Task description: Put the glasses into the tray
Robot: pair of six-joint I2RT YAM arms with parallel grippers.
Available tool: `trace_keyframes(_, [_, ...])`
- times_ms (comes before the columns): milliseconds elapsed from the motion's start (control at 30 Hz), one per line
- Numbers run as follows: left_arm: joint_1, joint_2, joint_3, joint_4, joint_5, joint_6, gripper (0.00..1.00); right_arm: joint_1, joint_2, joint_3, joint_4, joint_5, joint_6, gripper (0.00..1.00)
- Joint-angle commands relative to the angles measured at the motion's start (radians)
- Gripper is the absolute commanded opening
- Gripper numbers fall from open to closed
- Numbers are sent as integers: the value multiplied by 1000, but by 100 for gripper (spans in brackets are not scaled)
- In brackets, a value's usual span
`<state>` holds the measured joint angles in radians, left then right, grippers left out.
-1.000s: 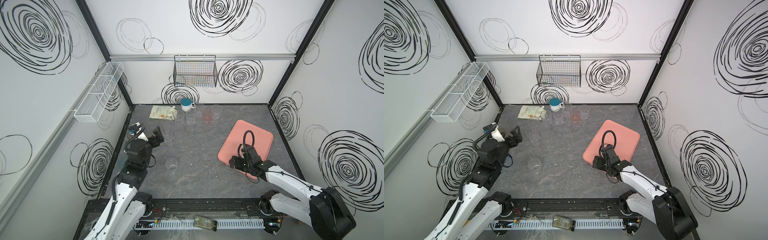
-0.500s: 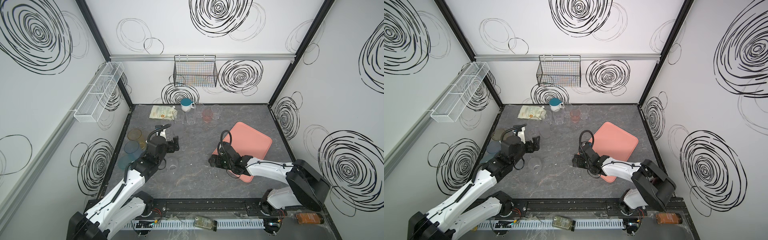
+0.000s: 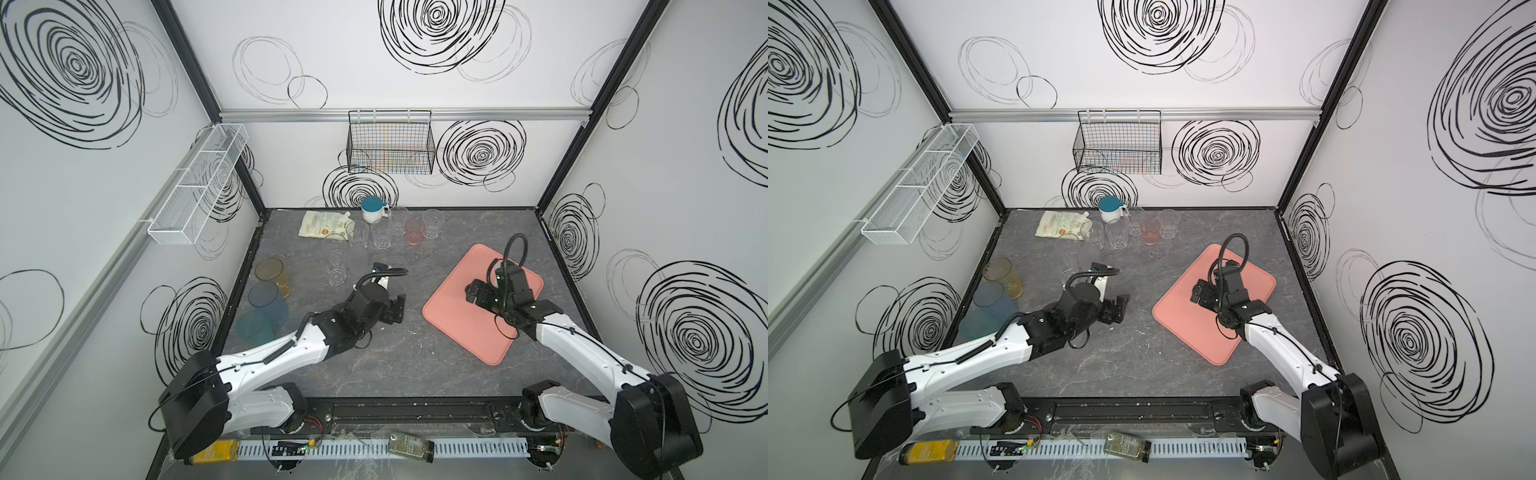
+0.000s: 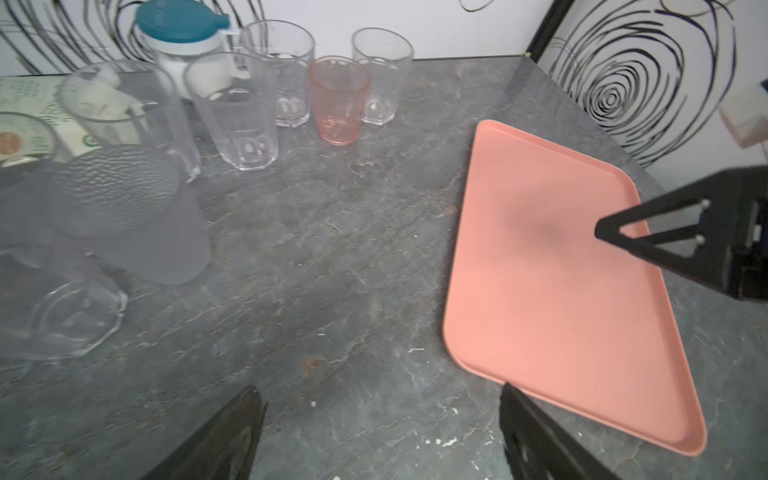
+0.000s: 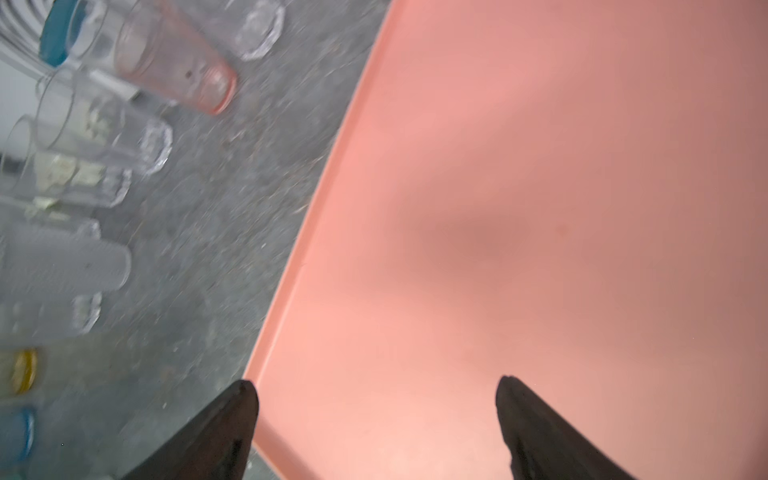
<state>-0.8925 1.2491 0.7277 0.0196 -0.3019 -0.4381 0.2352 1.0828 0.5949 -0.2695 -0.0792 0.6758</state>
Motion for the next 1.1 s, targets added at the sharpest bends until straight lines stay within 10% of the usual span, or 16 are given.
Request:
trace_keyframes(0, [-65, 71, 45, 131, 26, -39, 92, -84, -70, -61, -114, 141, -1, 95])
trace_keyframes(233, [-113, 149, 69, 181, 49, -42, 93, -289, -158, -133, -47, 239, 44, 92])
trace_keyframes(567, [-48, 55, -33, 226, 88, -57, 94, -401, 26, -204, 27, -133, 34, 54])
trace_keyframes(833, [-1, 6, -110, 257, 94, -85, 94, -199, -118, -299, 27, -154, 209, 26])
trace_keyframes(1067, [9, 6, -122, 264, 98, -98, 95, 94, -187, -357, 172, -134, 541, 33])
